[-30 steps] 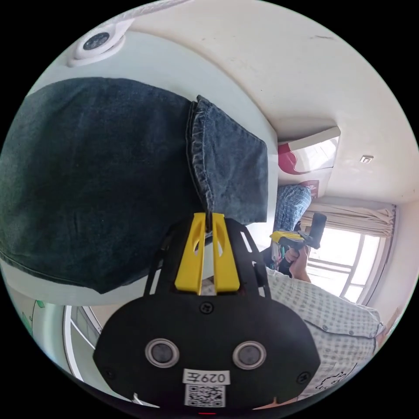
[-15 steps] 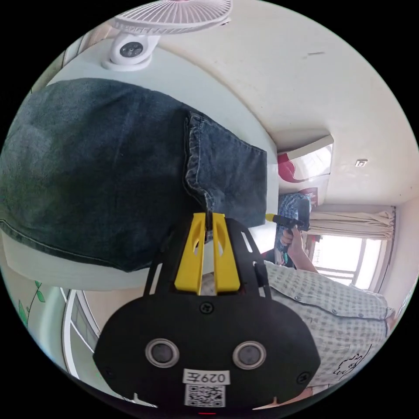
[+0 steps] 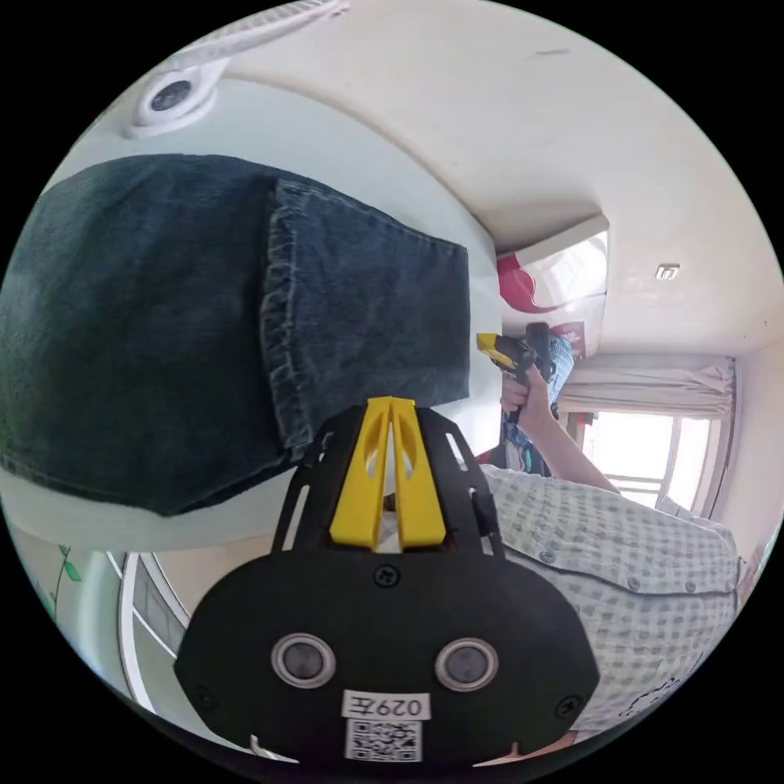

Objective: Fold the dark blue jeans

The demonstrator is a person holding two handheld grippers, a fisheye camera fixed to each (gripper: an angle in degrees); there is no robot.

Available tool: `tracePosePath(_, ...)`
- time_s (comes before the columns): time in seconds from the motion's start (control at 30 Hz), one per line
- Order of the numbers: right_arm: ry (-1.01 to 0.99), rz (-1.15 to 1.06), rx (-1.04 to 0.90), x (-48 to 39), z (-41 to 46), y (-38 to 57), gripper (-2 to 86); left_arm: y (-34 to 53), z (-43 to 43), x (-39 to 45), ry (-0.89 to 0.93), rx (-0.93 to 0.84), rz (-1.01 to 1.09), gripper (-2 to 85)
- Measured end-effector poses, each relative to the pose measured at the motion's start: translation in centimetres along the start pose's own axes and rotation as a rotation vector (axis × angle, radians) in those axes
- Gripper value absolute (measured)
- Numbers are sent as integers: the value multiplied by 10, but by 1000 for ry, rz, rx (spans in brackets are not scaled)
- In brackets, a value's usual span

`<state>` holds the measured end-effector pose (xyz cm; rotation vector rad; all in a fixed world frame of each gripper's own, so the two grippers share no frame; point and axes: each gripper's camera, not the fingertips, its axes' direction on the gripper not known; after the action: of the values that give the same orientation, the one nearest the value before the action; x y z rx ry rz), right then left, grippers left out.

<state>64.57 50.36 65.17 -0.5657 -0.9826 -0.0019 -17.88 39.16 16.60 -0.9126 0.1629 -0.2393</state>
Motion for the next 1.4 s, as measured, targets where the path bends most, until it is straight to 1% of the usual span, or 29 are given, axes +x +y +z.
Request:
tracePosePath(0.03,34,13,-12,3,1,-3,-5,-4,6,3,-24,-19,-1,-10)
tracePosePath(0.1,26,62,-11,14,-5,-12,-5,-12,25,10,-158,-82,-25,-10)
tracePosePath(0.17,43,54,-14,15,-10,-18,-5,-13,32,12,-157,-70,-21,-10)
tracePosePath(0.23,97,-33,-16,3,-14,-27,-5,-18,35,13,-129,-80,-40,-10)
tracePosePath(0.3,61,-86,-2,-2,-19,-45,-5,-27,41,23,-144,-117,-33,-10)
tracePosePath(0.33,50,-80,0,0,-20,-50,-5,-29,43,27,-155,-126,-29,-10)
tracePosePath(0.4,74,29,-12,21,-23,-69,-5,-37,50,43,-212,-156,6,-10)
tracePosePath(0.5,0,20,-115,36,-25,-90,-5,-46,60,63,-274,-194,38,-10)
tracePosePath(0.53,19,6,-123,34,-26,-92,-5,-48,62,66,-283,-202,45,-10)
tracePosePath(0.57,80,-58,-119,25,-29,-96,-5,-52,65,72,-294,-218,64,-10)
tracePosePath(0.6,111,-109,-99,17,-35,-100,-5,-55,68,76,-292,-229,66,-10)
tracePosePath(0.67,61,-125,-59,17,-44,-110,-5,-60,71,80,-277,-242,59,-10)
tracePosePath(0.7,36,-99,-46,24,-48,-117,-5,-63,74,83,-266,-253,59,-10)
tracePosePath(0.77,115,-20,-72,36,-51,-125,-5,-69,78,87,-248,-274,59,-10)
tracePosePath(0.83,75,1,-93,43,-53,-131,-6,-74,82,92,-238,-300,62,-10)
tracePosePath(0.93,174,-125,-66,25,-58,-131,-6,-82,90,102,-238,-333,64,-10)
tracePosePath(1.0,100,-162,-43,23,-63,-138,-5,-86,95,113,-249,-344,63,-10)
tracePosePath(1.07,77,-142,-11,28,-68,-146,-5,-88,100,121,-259,-349,68,-10)
tracePosePath(1.13,160,-57,-12,39,-72,-153,-5,-89,104,128,-266,-354,77,-10)
tracePosePath(1.2,108,-14,-37,52,-76,-159,-5,-91,108,137,-265,-357,76,-10)
tracePosePath(1.23,106,-8,-38,53,-77,-159,-5,-91,110,139,-264,-357,73,-10)
tracePosePath(1.33,184,-39,28,42,-87,-153,-5,-90,114,148,-254,-343,55,-10)
tracePosePath(1.4,67,-129,77,32,-93,-145,-5,-88,118,156,-246,-327,47,-10)
